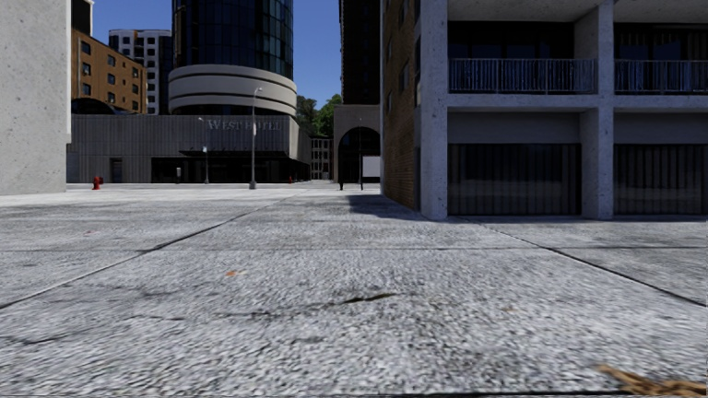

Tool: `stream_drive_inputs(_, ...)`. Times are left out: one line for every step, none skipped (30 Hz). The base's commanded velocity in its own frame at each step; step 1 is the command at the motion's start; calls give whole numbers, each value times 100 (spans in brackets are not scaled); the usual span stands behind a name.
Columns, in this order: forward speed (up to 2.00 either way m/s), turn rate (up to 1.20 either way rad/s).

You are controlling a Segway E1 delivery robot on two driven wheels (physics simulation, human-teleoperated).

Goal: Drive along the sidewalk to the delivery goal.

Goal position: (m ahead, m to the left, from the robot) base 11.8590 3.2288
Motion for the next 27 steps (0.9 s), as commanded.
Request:
stream_drive_inputs(200,0)
stream_drive_inputs(200,0)
stream_drive_inputs(200,0)
stream_drive_inputs(200,0)
stream_drive_inputs(200,0)
stream_drive_inputs(200,0)
stream_drive_inputs(200,0)
stream_drive_inputs(200,0)
stream_drive_inputs(200,0)
stream_drive_inputs(200,0)
stream_drive_inputs(200,0)
stream_drive_inputs(200,0)
stream_drive_inputs(200,0)
stream_drive_inputs(200,0)
stream_drive_inputs(200,0)
stream_drive_inputs(200,0)
stream_drive_inputs(200,0)
stream_drive_inputs(200,0)
stream_drive_inputs(200,0)
stream_drive_inputs(200,0)
stream_drive_inputs(200,0)
stream_drive_inputs(200,0)
stream_drive_inputs(200,0)
stream_drive_inputs(200,0)
stream_drive_inputs(200,0)
stream_drive_inputs(200,0)
stream_drive_inputs(200,0)
